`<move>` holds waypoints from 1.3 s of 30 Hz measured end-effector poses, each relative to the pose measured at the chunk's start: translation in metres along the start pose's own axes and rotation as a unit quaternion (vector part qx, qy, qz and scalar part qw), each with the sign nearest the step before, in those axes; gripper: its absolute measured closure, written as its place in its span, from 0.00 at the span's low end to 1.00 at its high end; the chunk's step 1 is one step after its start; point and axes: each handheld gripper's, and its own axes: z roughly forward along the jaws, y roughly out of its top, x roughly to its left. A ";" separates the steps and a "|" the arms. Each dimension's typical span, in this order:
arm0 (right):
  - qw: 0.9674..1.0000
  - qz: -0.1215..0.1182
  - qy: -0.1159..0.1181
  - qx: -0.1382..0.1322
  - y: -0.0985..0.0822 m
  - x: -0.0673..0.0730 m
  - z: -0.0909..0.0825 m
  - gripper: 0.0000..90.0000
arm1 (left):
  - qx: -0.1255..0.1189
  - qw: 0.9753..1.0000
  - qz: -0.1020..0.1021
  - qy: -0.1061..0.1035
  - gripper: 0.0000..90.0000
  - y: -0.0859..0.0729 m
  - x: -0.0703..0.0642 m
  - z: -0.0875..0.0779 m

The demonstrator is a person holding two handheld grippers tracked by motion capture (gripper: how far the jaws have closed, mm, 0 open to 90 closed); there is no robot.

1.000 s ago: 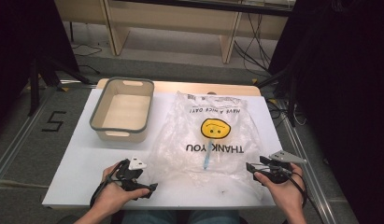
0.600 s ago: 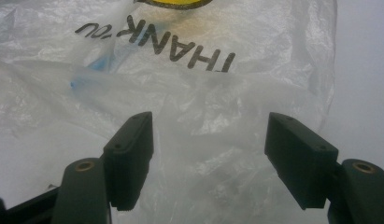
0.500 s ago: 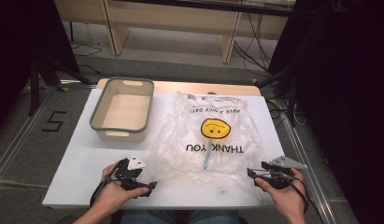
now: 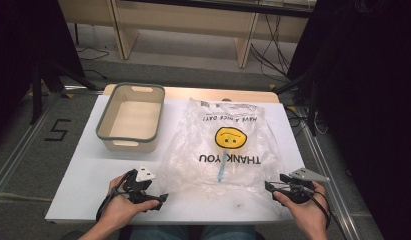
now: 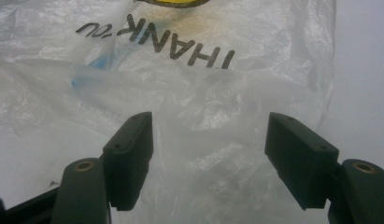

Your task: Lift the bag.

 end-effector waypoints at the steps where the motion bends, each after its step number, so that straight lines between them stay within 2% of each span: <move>1: 1.000 0.001 0.001 0.002 0.000 0.001 0.000 0.37 | -0.002 1.000 -0.002 -0.001 0.18 0.001 -0.001 0.000; 6: 1.000 0.002 0.007 0.012 -0.006 0.001 -0.001 0.36 | -0.002 1.000 -0.007 0.004 0.18 0.002 0.000 -0.002; 9: 1.000 0.006 0.009 0.013 -0.009 -0.001 -0.002 0.36 | -0.004 1.000 -0.017 0.005 0.19 0.002 0.002 -0.002; 13: 1.000 0.007 0.015 0.020 -0.011 -0.003 -0.001 0.36 | -0.001 1.000 -0.026 -0.007 0.24 0.003 0.002 0.000; 16: 0.999 0.003 0.020 0.029 -0.013 -0.003 0.000 0.36 | -0.001 0.999 -0.024 -0.026 0.31 0.004 -0.001 0.002; 24: 0.996 -0.026 0.036 0.071 -0.016 0.004 0.003 0.35 | 0.010 0.998 0.006 -0.061 0.47 0.005 -0.014 0.007; 31: 0.991 -0.064 0.040 0.109 -0.018 0.012 0.006 0.37 | 0.021 0.997 0.035 -0.067 0.64 0.003 -0.017 0.012; 36: 0.988 -0.076 0.044 0.128 -0.019 0.014 0.009 0.41 | 0.029 0.996 0.047 -0.068 0.74 0.004 -0.019 0.017; 39: 0.986 -0.082 0.044 0.139 -0.020 0.014 0.010 0.46 | 0.035 0.996 0.054 -0.062 0.81 0.005 -0.021 0.020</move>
